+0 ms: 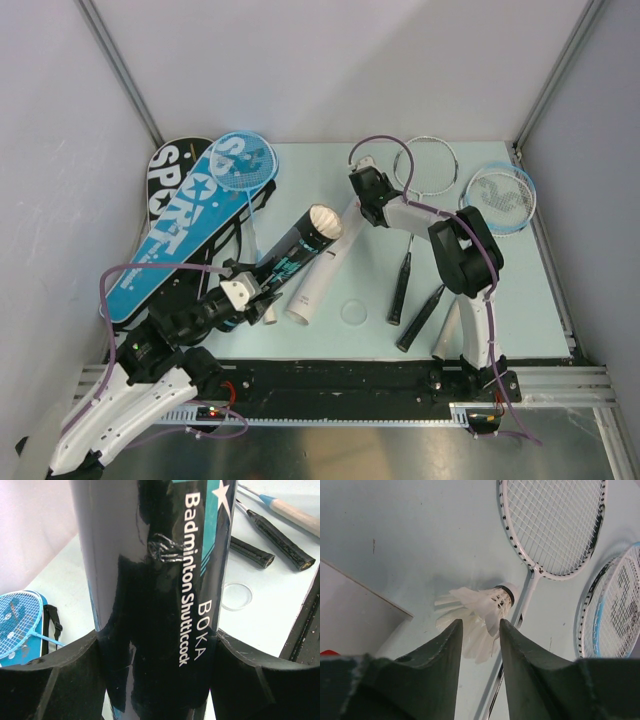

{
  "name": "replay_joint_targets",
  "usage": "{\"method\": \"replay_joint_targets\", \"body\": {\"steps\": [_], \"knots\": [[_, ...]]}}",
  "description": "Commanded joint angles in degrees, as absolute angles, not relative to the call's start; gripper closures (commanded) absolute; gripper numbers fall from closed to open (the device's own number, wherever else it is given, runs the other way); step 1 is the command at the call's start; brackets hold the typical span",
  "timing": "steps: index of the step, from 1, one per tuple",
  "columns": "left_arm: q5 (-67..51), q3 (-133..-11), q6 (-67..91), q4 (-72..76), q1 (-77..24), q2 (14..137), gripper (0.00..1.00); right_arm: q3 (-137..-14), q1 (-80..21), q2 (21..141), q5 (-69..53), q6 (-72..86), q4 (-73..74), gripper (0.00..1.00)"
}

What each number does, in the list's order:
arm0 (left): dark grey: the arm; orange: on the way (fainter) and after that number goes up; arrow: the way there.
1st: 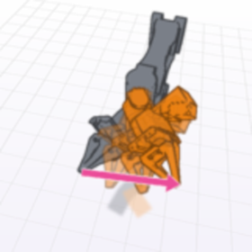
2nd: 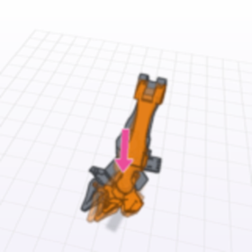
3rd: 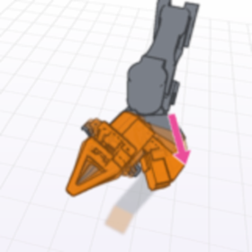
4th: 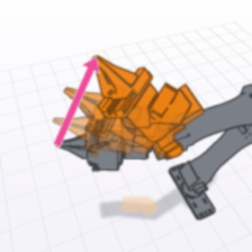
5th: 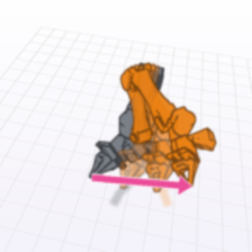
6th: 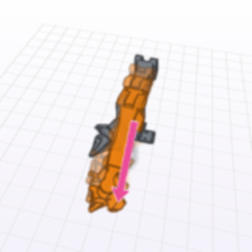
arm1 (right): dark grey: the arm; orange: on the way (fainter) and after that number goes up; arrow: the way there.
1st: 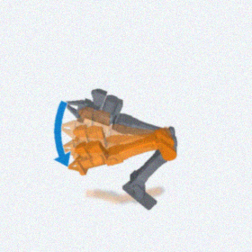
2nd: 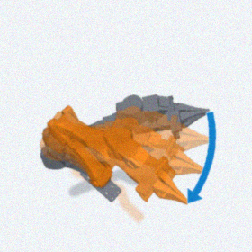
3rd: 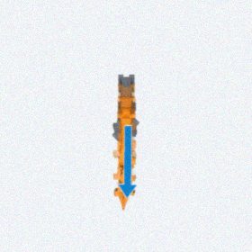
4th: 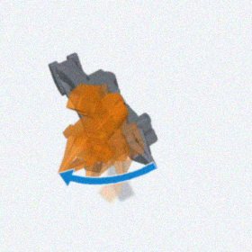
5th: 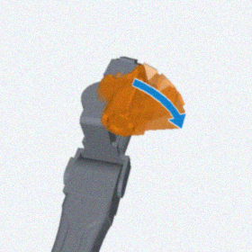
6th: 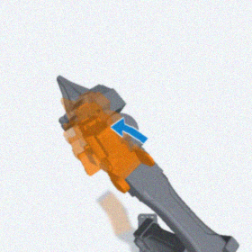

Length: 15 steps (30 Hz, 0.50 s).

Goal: Pack up the badminton gear
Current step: Pick up the shuttlecock at the center of the board.

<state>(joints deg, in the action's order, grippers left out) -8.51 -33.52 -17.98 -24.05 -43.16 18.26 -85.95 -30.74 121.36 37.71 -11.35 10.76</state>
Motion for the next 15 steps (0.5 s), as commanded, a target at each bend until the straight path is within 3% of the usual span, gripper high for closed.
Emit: {"method": "replay_joint_targets", "body": {"steps": [1,9,15], "knots": [[-7.9,-34.0,-17.6,-18.9,-43.1,18.0,0.59,-87.2,-30.2,119.9,38.9,-12.3,10.9,0.64],[-7.0,-33.7,-17.7,-19.1,-43.1,18.1,0.60,-87.2,-30.5,117.8,41.5,-15.1,9.8,0.97],[-6.7,-33.6,-17.7,-19.0,-43.1,18.4,0.60,-86.1,-30.5,112.5,42.4,-16.1,10.2,1.00]]}}
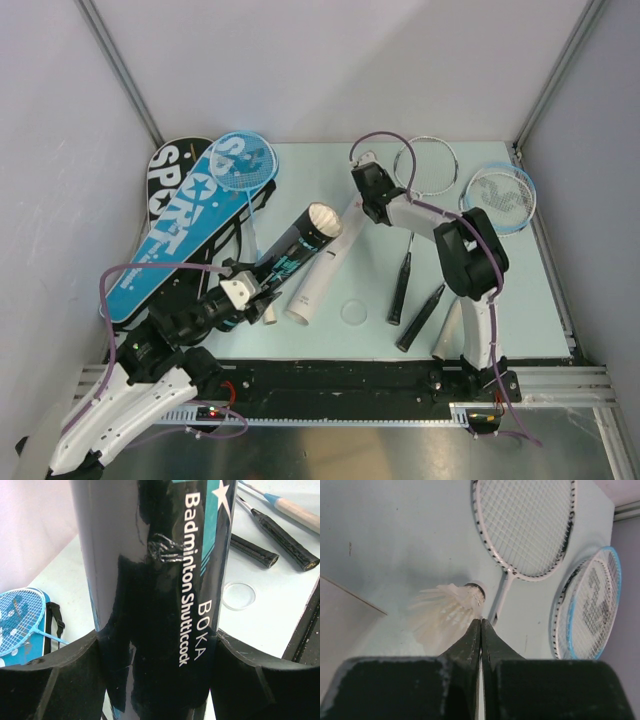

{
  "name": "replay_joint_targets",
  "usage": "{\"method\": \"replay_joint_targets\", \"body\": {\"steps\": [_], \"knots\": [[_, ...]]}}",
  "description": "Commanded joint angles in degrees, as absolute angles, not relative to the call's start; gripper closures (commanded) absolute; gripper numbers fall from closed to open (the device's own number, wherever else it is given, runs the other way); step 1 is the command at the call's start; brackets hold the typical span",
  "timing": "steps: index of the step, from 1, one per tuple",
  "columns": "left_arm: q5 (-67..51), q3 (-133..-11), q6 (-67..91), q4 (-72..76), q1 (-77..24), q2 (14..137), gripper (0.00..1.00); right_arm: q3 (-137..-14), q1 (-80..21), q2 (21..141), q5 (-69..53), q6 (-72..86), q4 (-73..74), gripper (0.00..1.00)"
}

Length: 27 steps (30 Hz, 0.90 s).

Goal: Pack up the badminton gear
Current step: Pick up the shuttlecock at the center of the board, then place the shuttlecock at the shuttle tube.

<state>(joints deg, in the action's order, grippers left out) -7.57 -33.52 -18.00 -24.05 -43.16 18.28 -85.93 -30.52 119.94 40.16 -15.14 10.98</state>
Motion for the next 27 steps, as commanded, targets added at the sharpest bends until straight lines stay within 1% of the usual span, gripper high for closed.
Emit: {"method": "replay_joint_targets", "body": {"steps": [1,6,11,15,22,24,27], "knots": [[-6.8,-33.6,-17.8,-19.0,-43.1,18.6,0.60,-85.5,-30.5,111.1,41.8,-15.8,10.3,1.00],[-6.8,-33.7,-17.7,-19.0,-43.1,19.8,0.60,-83.9,-29.8,100.3,34.3,-10.1,15.1,1.00],[-6.4,-33.5,-17.8,-19.1,-43.1,19.6,0.60,-83.4,-29.9,88.5,22.2,-2.1,21.5,1.00],[-5.6,-33.5,-18.3,-19.1,-43.1,19.9,0.60,-82.6,-29.4,78.6,10.4,4.4,23.6,1.00],[-3.0,-33.2,-19.7,-19.3,-43.1,20.0,0.59,-76.7,-25.5,64.8,-16.6,17.6,19.0,1.00],[-2.5,-33.4,-20.3,-19.8,-43.1,20.3,0.59,-75.2,-24.9,61.9,-22.1,20.7,17.4,1.00],[-2.2,-33.9,-21.3,-20.4,-43.1,21.0,0.58,-73.3,-24.5,57.2,-27.1,24.3,15.3,1.00]]}}
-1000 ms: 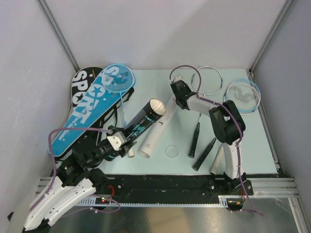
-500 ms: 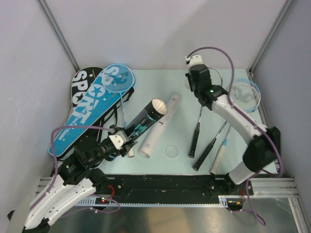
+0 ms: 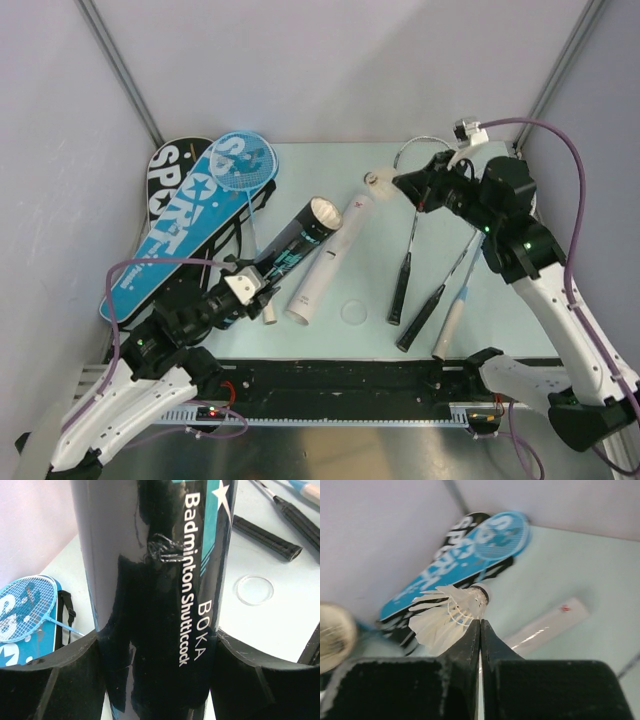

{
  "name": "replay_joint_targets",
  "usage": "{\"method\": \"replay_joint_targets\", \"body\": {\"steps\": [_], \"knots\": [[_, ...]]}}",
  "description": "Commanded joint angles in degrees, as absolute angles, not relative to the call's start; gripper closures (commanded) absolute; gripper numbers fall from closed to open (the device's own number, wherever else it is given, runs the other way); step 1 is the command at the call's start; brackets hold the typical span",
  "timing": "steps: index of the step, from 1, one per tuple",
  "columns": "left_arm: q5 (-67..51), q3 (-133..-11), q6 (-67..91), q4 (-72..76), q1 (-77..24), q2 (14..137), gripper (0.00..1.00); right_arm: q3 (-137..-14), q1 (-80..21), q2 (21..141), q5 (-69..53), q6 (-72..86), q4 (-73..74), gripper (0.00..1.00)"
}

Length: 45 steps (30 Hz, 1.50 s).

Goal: Pack up the badminton gear
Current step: Place the shuttlecock at the shuttle tube.

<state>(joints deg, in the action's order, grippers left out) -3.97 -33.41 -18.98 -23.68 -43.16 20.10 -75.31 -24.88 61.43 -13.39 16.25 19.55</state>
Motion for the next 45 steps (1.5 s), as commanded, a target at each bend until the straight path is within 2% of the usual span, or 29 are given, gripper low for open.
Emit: {"method": "replay_joint_targets", "body": {"steps": [1,10,22,35,45], "knots": [[-2.1,-34.0,-21.6,-20.5,-43.1,21.2,0.58,-72.9,-24.4,55.8,-28.5,25.2,14.6,1.00],[-6.7,-35.1,-27.9,-23.6,-43.1,21.2,0.53,-71.8,-24.4,47.1,-38.0,30.8,12.7,1.00],[-13.8,-35.4,-33.7,-24.5,-43.1,21.8,0.54,-66.6,-26.2,43.2,-42.6,34.0,11.7,1.00],[-15.4,-37.6,-35.3,-24.4,-43.1,23.6,0.54,-63.8,-35.7,45.6,-37.3,30.6,14.6,1.00],[-14.2,-37.4,-35.6,-24.5,-43.1,24.3,0.54,-63.7,-36.9,44.7,-33.8,29.6,16.7,1.00]]}}
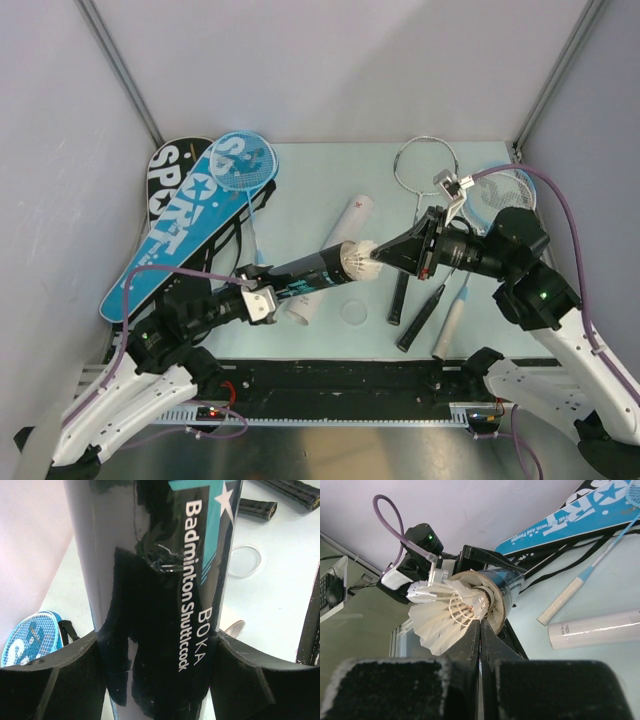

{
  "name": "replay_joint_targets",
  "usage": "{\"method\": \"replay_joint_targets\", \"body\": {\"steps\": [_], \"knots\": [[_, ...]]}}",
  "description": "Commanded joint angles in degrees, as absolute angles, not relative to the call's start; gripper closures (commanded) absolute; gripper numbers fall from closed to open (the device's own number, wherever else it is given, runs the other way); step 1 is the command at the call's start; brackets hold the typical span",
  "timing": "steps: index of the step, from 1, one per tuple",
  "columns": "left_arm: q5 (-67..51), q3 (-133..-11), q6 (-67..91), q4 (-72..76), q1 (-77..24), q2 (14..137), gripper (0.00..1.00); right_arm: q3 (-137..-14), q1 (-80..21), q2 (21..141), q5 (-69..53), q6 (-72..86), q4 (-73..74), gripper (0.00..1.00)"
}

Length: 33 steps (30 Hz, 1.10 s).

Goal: Pack up the badminton gear
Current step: Place the shuttlecock at the shuttle tube.

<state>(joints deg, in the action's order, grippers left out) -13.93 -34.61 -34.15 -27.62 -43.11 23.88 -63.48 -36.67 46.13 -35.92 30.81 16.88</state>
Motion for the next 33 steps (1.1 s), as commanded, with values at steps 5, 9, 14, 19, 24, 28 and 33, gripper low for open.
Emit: {"method": "replay_joint_targets", "body": {"steps": [5,9,14,19,24,28,33], "knots": [[-14.7,-37.4,-35.8,-24.5,-43.1,24.3,0.54,-62.7,-38.3,45.6,-32.4,29.5,16.5,1.00],[-14.3,-37.6,-35.6,-24.5,-43.1,24.7,0.55,-62.4,-41.1,46.7,-28.4,28.7,15.2,1.00],[-14.6,-38.0,-35.1,-24.4,-43.1,25.3,0.56,-62.4,-44.2,48.8,-20.9,26.4,17.6,1.00],[-14.0,-38.0,-35.1,-24.4,-43.1,25.9,0.56,-62.4,-47.8,51.0,-14.3,24.7,17.4,1.00],[-12.8,-38.5,-34.4,-24.4,-43.1,25.8,0.56,-62.4,-50.5,52.0,-7.7,23.4,18.8,1.00],[-13.4,-39.0,-33.1,-24.4,-43.1,25.6,0.56,-62.4,-52.0,52.6,-3.9,22.9,19.6,1.00],[-13.8,-38.9,-32.3,-24.1,-43.1,25.4,0.56,-62.4,-53.9,54.6,-2.8,23.1,19.3,1.00]]}}
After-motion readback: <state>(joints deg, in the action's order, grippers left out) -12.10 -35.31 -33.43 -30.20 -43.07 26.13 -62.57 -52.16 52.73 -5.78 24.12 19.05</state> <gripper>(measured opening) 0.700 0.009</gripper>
